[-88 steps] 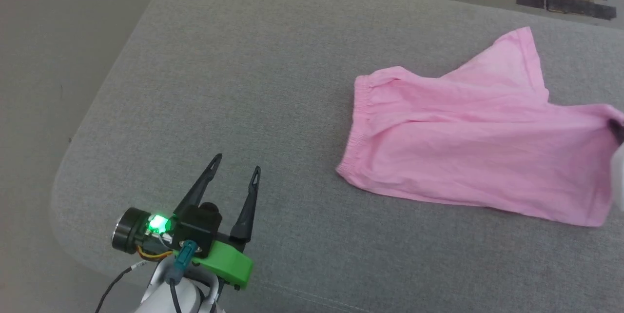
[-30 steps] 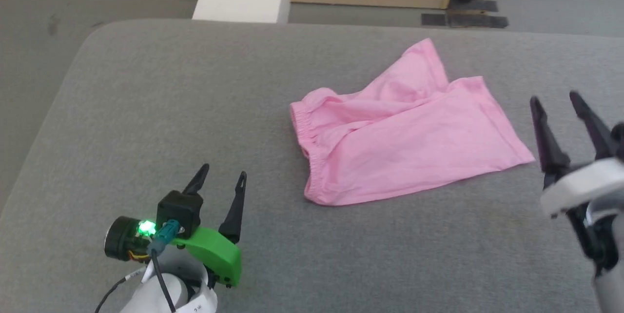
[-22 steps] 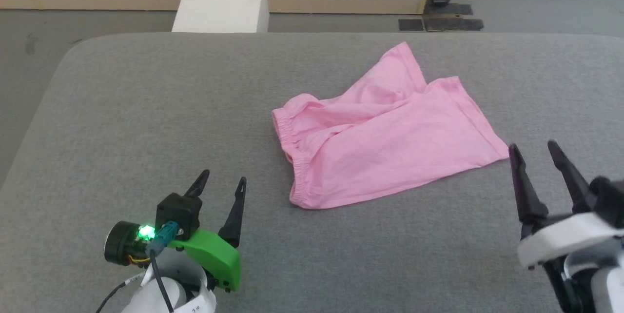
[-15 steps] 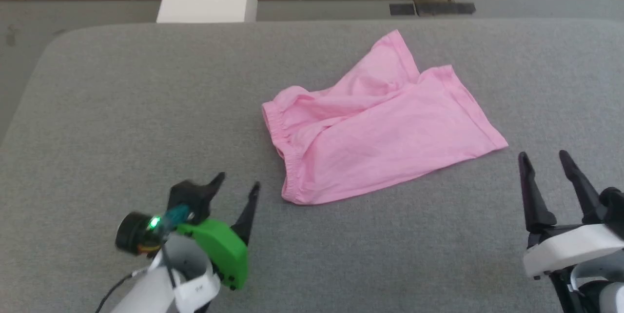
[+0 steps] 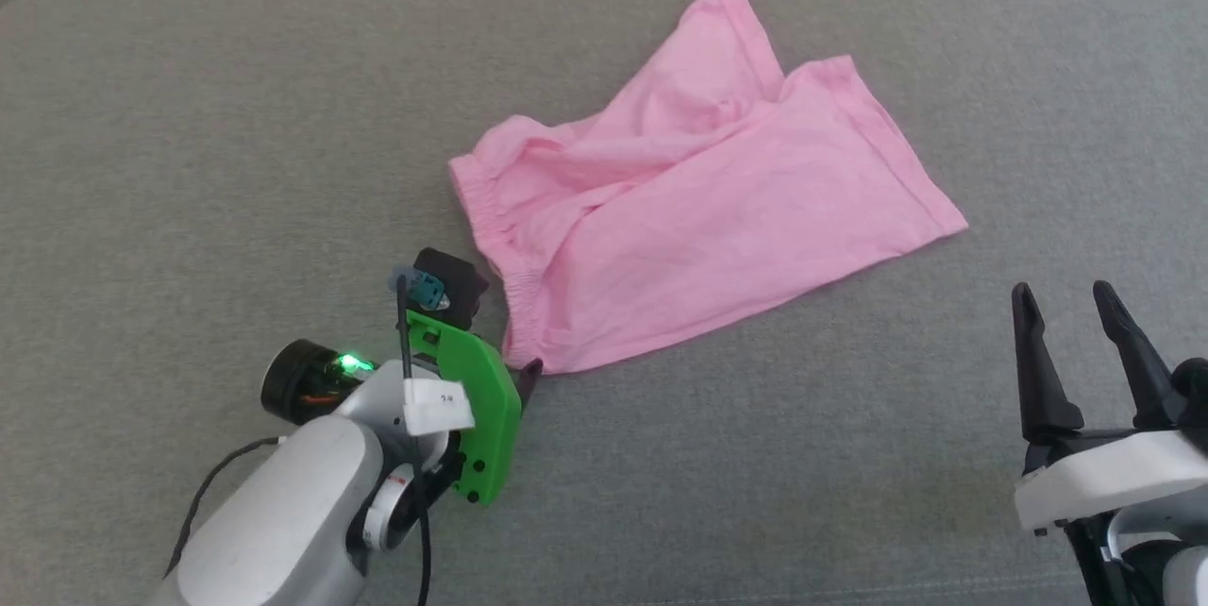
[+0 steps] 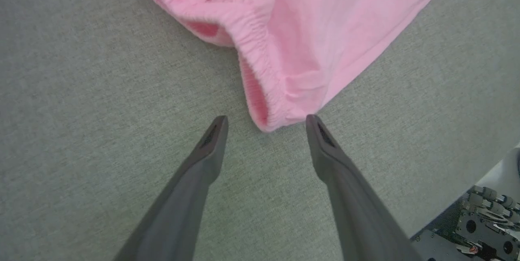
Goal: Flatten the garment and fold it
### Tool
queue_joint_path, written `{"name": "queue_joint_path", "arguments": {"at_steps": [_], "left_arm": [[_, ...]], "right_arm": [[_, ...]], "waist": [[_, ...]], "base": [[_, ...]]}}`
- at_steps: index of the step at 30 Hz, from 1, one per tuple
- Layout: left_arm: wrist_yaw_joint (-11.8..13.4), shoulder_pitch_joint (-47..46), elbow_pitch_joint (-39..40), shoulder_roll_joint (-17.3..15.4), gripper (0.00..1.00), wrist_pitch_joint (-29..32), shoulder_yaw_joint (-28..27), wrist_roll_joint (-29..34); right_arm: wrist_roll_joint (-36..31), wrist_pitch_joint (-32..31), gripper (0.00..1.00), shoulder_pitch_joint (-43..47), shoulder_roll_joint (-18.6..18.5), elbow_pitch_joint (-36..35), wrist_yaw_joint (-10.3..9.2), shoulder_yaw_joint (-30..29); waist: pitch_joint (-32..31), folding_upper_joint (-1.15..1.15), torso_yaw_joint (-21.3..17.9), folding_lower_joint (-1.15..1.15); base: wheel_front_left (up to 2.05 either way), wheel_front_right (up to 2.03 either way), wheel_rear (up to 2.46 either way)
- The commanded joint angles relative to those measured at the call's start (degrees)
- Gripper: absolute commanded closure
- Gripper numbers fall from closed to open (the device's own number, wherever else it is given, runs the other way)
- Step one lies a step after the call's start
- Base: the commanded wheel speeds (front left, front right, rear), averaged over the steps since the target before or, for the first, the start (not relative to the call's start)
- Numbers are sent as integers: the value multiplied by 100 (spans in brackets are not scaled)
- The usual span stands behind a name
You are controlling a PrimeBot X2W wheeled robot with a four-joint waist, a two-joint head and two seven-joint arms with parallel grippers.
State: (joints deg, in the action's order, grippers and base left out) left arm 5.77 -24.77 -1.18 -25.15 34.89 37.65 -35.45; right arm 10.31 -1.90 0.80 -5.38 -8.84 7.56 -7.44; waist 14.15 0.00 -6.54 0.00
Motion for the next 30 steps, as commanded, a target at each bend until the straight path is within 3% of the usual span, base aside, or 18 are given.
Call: {"name": "queue_joint_path", "arguments": {"at_steps": [1, 11, 17, 18, 19, 20, 29, 30], "left_arm": [[85, -99, -32, -21, 0, 44, 1, -2], [547, -76, -318, -13, 0, -66, -55, 257], [598, -76, -491, 143, 0, -129, -29, 211], [559, -71, -514, 178, 11, -127, -12, 168], [505, -73, -525, 196, 68, -127, 11, 137], [467, -78, -533, 217, 100, -158, 15, 112], [366, -49, -555, 273, 100, -527, 21, 114], [424, 8, -433, 272, 100, -762, -54, 131]], "right_arm": [[-54, 55, 0, -85, 37, 7, -8, 1], [-118, 150, 0, -128, 123, 51, -8, -42], [-151, 136, 0, -177, 145, 65, -8, 11], [-154, 132, 0, -186, 148, 68, -8, 14], [-158, 125, 0, -190, 149, 71, -8, 20], [-165, 114, 0, -194, 150, 77, -8, 30], [-210, 1, 0, -142, 87, 194, -8, 10], [-170, -246, 0, -187, -113, 277, -8, 50]], "waist": [[173, 0, -160, 0], [442, 0, -202, 0], [535, 0, -154, 0], [538, 0, -144, 0], [537, 0, -136, 0], [530, 0, -126, 0], [210, 0, 28, 0], [51, 0, 175, 0]], "base": [[0, 0, 0], [0, 0, 0], [0, 0, 0], [0, 0, 0], [0, 0, 0], [0, 0, 0], [0, 0, 0], [0, 0, 0]]}}
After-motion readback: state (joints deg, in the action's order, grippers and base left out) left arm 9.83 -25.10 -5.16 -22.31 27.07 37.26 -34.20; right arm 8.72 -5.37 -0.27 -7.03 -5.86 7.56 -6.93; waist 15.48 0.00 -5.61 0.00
